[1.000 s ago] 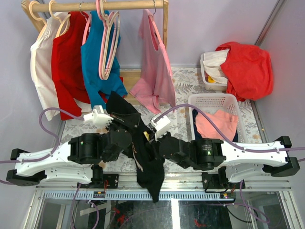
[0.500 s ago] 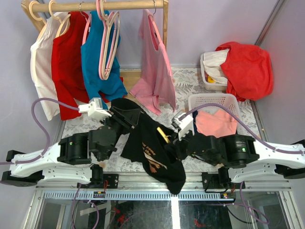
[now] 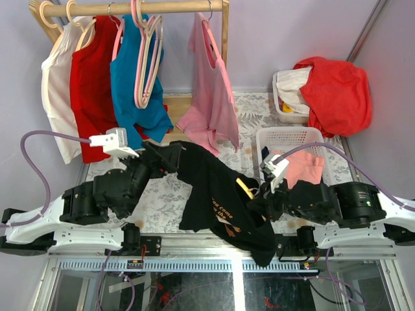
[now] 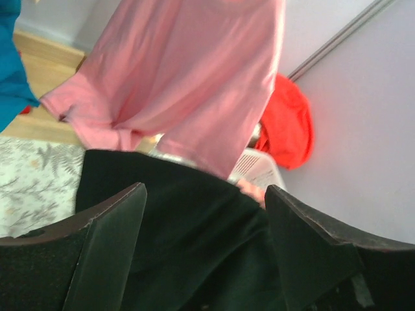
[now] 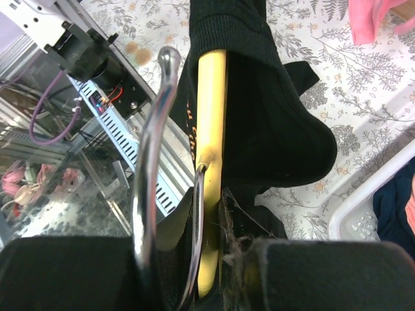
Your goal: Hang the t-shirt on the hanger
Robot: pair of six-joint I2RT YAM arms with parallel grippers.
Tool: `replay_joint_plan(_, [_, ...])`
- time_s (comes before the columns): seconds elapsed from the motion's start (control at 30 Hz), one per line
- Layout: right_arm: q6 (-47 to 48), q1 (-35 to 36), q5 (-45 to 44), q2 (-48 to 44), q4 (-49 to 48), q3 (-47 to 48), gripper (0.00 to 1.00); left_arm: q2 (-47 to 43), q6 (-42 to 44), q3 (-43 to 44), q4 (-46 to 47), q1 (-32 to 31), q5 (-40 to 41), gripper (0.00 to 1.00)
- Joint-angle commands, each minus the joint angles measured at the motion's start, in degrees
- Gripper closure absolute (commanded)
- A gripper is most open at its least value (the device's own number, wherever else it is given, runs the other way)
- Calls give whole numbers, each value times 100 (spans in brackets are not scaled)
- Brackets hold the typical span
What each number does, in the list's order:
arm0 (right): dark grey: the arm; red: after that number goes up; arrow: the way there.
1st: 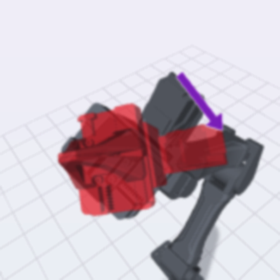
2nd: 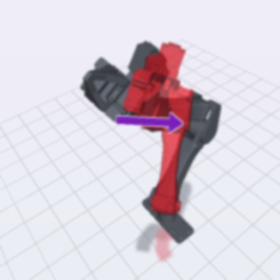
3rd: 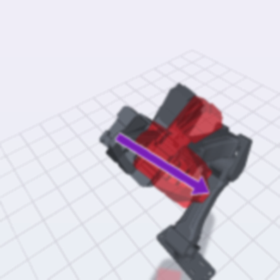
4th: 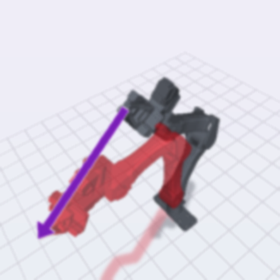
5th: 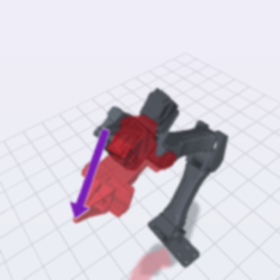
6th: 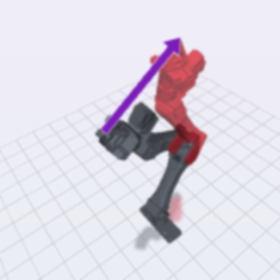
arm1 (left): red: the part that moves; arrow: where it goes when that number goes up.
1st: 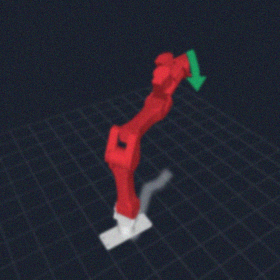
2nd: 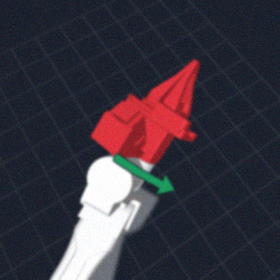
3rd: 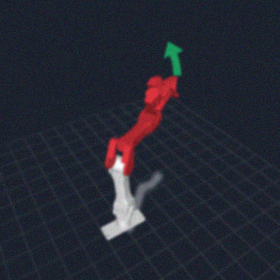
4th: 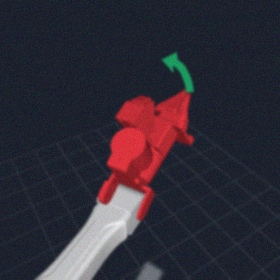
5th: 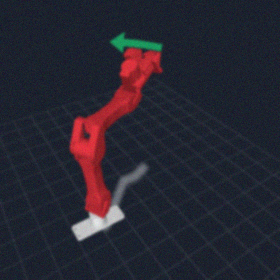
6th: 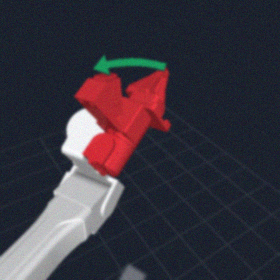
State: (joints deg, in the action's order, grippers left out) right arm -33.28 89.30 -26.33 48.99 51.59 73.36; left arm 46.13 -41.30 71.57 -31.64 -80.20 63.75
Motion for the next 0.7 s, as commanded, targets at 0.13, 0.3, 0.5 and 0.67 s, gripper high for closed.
replay_joint_plan(0.13, [-79,20,637,-843,-49,-196,100,-1043,1332,-1304,812,18,-666,21])
replay_joint_plan(0.3, [-125,25,846,-1105,16,-34,100,-967,1611,-1694,1117,21,-930,13])
replay_joint_plan(0.5, [-92,22,1017,-1111,69,294,100,-985,2204,-2264,2246,22,-1534,3])
replay_joint_plan(0.67, [-30,26,1043,-1086,124,560,100,-766,2285,-2243,2182,27,-1390,0])
